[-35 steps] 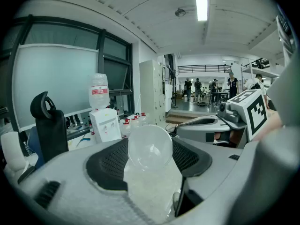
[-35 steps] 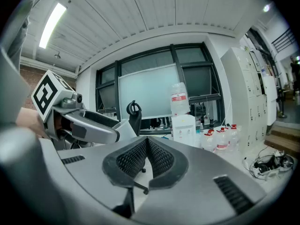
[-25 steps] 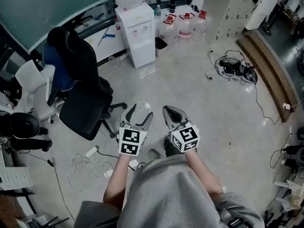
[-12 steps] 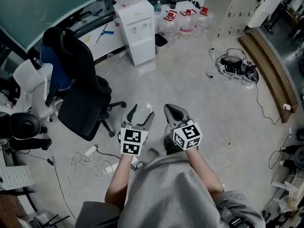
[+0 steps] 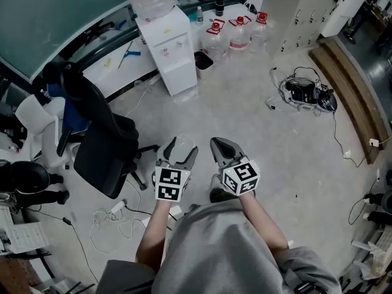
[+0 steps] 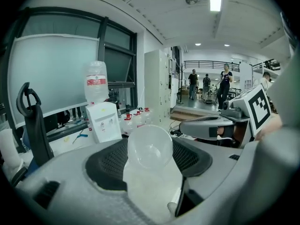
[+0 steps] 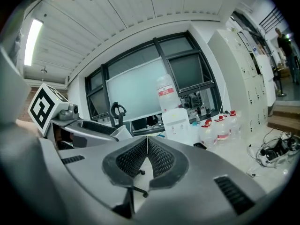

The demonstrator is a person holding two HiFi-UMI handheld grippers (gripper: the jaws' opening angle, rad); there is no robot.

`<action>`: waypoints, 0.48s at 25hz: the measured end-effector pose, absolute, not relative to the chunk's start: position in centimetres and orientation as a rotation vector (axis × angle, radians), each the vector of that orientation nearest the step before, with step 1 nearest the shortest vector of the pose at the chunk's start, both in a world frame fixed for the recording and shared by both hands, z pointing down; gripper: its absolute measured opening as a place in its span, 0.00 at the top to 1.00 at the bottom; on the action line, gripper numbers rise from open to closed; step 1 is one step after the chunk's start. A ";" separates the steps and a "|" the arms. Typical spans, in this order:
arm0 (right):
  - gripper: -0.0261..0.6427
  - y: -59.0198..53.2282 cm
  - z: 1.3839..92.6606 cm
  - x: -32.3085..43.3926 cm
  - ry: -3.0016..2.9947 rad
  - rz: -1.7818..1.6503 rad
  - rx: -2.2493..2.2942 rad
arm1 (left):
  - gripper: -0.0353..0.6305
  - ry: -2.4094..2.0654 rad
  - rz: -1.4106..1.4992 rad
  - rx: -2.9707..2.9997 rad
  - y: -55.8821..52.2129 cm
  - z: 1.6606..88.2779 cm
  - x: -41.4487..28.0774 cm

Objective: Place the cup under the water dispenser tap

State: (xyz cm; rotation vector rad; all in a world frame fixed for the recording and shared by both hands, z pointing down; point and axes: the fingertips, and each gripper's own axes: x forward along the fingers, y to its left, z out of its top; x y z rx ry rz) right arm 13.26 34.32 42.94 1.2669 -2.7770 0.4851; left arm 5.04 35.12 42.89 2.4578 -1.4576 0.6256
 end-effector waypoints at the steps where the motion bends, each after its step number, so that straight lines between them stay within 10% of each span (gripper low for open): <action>1: 0.94 33.4 43.1 13.9 -2.779 0.490 1.266 | 0.49 -1.455 0.634 2.458 34.0 43.0 5.7; 12: 0.94 26.0 44.3 20.6 -2.784 0.679 1.376 | 0.49 -1.427 0.740 2.481 26.7 43.2 11.3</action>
